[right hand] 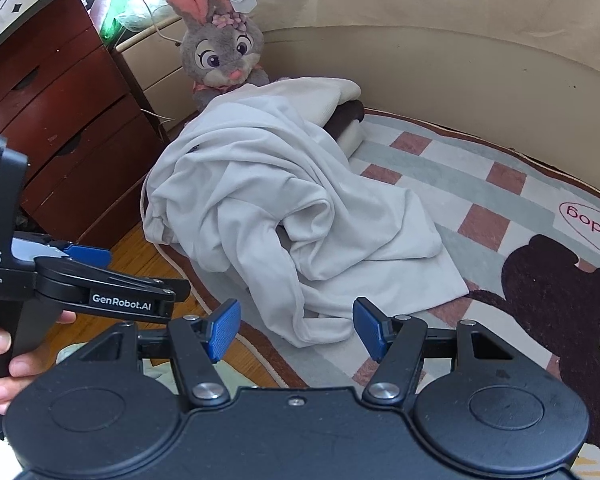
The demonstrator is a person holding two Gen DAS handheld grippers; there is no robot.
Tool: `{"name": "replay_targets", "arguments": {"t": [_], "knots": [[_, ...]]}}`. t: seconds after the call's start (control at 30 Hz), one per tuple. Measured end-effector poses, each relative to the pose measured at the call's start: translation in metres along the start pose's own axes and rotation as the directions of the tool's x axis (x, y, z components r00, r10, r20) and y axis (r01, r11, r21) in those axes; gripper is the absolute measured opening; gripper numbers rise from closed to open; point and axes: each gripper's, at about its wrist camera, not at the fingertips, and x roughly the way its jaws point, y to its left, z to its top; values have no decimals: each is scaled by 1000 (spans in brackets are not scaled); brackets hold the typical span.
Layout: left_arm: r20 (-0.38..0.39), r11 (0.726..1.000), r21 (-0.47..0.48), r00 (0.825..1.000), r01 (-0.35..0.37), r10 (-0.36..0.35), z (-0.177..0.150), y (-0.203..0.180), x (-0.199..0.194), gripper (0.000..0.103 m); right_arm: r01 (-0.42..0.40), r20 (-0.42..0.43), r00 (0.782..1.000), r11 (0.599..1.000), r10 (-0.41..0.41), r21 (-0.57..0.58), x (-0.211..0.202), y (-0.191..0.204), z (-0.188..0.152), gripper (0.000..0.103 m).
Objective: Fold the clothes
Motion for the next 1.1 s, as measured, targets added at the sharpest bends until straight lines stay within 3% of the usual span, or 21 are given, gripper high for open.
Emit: {"name": "replay_targets", "arguments": {"t": [1.1], "knots": [[-23,1000,-1,1000,-15,15,6,-4,7,103,15,-37,999,1000,-15,7,6,-6,-2,67]]}}
